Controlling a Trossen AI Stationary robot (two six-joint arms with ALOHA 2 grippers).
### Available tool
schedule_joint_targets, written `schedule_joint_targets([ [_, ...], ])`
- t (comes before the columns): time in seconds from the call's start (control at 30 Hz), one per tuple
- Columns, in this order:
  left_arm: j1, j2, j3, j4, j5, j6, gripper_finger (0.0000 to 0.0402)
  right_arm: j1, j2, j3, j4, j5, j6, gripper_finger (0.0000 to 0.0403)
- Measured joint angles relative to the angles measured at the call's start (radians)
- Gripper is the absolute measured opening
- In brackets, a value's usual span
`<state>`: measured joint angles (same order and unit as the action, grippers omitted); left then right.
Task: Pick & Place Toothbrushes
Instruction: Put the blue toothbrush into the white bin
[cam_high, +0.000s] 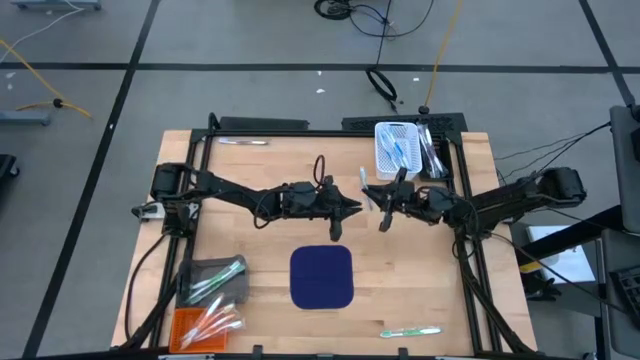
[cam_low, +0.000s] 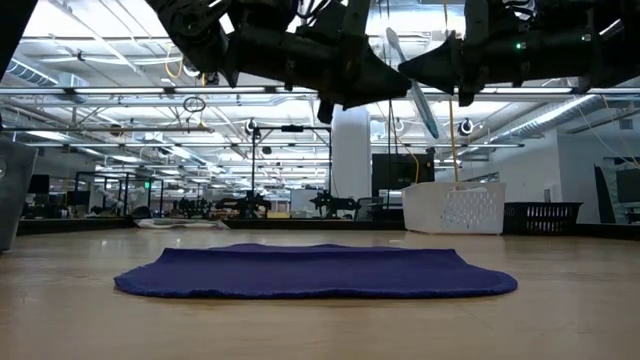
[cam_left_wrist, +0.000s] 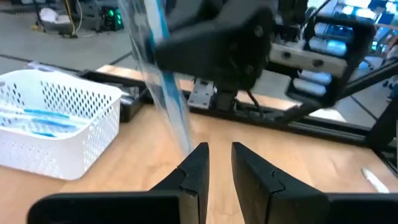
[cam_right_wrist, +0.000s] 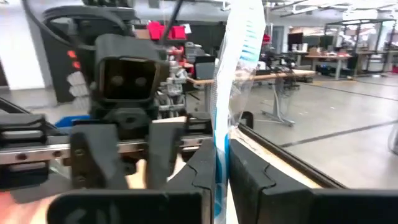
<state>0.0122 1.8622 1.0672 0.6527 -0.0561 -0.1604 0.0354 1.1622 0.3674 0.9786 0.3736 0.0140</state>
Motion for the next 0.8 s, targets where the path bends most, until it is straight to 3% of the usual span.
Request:
schedule_joint_targets([
  [0.27,-0.015,0.000,0.000,-0.085,-0.005,-0.015,0.0067,-0.075,-0.143,0.000,-0.239,0.128,-0.026,0.0015],
  [0.47,-0.040,0.000,0.000,-0.122,-0.005,-0.026,0.0067,-0.166,-0.219,-0.001,-0.347,0.156,-0.044,0.0015],
  [0.8,-0.089,0.000,0.000,-0.128,-0.005,-0.027,0.0067,-0.361,-0.243,-0.001,-0.460,0.206,-0.057,0.0015],
])
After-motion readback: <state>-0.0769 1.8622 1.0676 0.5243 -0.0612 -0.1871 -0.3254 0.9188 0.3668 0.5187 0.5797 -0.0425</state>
